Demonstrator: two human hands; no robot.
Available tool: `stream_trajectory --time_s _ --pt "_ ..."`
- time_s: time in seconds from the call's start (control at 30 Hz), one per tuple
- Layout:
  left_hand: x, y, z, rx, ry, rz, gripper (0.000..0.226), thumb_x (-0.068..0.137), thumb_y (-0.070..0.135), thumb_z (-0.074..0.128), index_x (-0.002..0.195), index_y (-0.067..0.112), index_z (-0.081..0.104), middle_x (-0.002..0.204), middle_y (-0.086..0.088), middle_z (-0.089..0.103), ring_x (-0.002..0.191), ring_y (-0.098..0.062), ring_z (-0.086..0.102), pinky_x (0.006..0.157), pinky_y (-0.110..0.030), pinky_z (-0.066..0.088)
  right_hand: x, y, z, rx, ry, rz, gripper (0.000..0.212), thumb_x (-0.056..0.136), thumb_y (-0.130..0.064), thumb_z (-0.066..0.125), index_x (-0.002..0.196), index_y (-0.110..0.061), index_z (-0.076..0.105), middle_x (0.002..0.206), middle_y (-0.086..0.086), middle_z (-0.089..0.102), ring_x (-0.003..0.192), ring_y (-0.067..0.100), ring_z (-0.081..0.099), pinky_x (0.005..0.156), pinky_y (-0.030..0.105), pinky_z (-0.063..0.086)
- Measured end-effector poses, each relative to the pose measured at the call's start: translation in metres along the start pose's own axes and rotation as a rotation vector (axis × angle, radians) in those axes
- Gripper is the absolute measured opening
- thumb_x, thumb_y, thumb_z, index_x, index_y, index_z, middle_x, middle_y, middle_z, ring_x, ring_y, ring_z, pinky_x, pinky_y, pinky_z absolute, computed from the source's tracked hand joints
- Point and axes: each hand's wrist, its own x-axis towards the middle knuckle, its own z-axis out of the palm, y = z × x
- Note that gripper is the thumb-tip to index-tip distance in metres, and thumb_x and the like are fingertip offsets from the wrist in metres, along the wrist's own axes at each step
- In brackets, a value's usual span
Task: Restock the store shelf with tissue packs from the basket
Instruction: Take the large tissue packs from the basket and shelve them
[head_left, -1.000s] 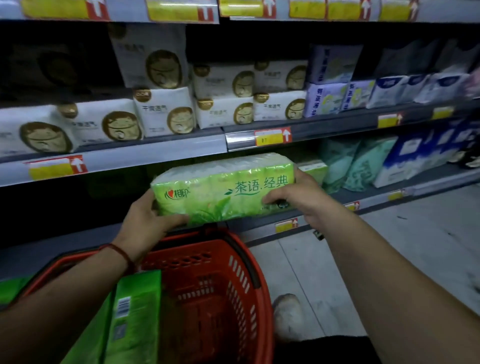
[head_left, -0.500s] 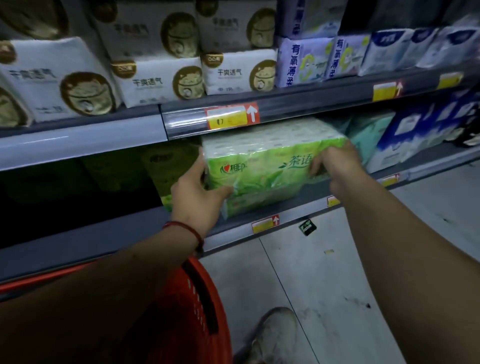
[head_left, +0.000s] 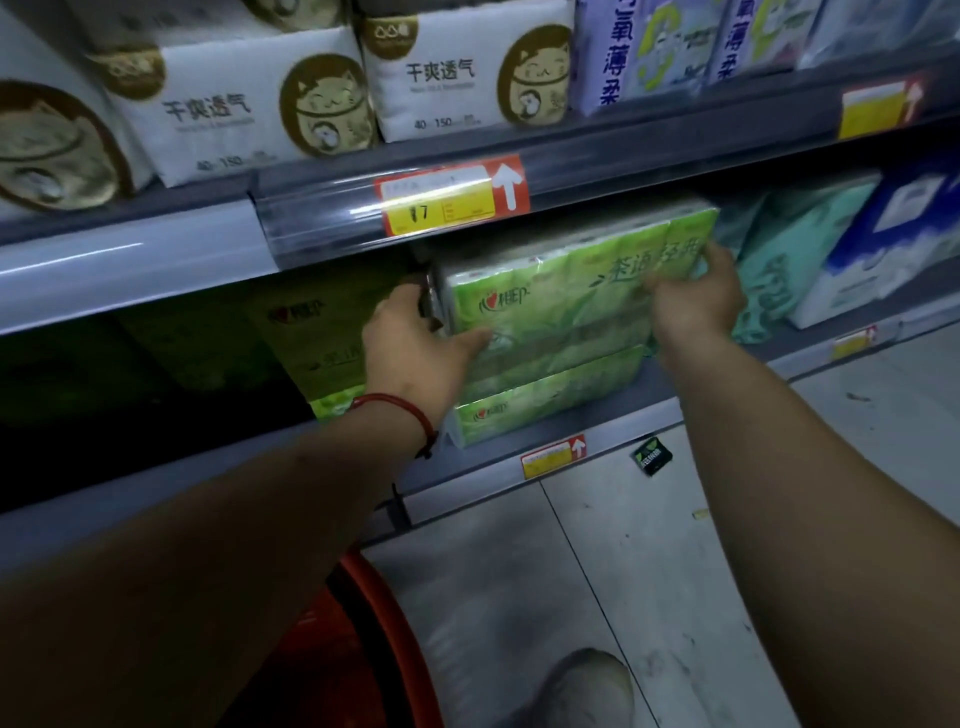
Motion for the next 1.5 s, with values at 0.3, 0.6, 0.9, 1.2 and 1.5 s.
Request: stream_trajectory --time_s 0.3,0.6,0.9,1.2,1.5 --pt "0.024 0.006 -0.006 0.085 -0.041 -0.096 0.044 0.077 0.038 0.088 0.086 0.007 0.057 0.075 -0.001 0.054 0.068 -0.015 0.051 0.048 -0.021 0.036 -0.021 -0.002 0.027 0.003 -0.133 -0.039 0.097 0.093 -0.015 0.070 0.166 -0.023 0.006 0.164 0.014 0.025 0.140 0.031 0.047 0.115 0.039 0.042" --pt "0.013 0.003 -0.014 0.141 -0.165 -0.013 0.026 0.087 0.028 0.080 0.102 0.013 0.065 0.102 -0.004 0.069 0.095 -0.024 0.065 0.077 -0.030 0.049 -0.048 0.015 0.021 -0.079 -0.178 -0.192 0.087 0.092 -0.016 0.075 0.163 -0.014 0.023 0.159 0.011 0.025 0.142 0.024 0.042 0.111 0.027 0.040" --pt "-0.009 -0.021 -0.060 0.183 -0.397 -0.045 0.076 0.084 0.026 0.082 0.148 0.015 0.041 0.138 -0.006 0.059 0.118 -0.024 0.061 0.100 -0.040 0.055 -0.079 -0.012 -0.004 -0.322 -0.289 -0.310 0.067 0.096 -0.032 0.069 0.154 -0.013 0.040 0.153 0.013 0.040 0.134 0.030 0.050 0.095 0.026 0.039" --pt "-0.076 -0.042 -0.177 0.476 -0.372 0.063 0.085 0.083 0.038 0.081 0.151 0.013 0.037 0.144 -0.011 0.057 0.129 -0.030 0.057 0.103 -0.036 0.049 -0.216 -0.062 -0.024 -0.675 -0.640 -0.657 0.073 0.098 -0.039 0.066 0.158 -0.018 0.032 0.153 0.009 0.038 0.131 0.029 0.050 0.100 0.038 0.046" --pt "-0.137 -0.090 -0.305 0.568 -0.350 0.085 0.083 0.080 0.036 0.083 0.149 0.013 0.041 0.142 -0.015 0.056 0.130 -0.033 0.054 0.107 -0.043 0.046 -0.356 -0.071 -0.020 -0.754 -0.941 -0.842 0.068 0.100 -0.044 0.062 0.156 -0.018 0.035 0.153 0.004 0.037 0.134 0.026 0.048 0.106 0.039 0.045"
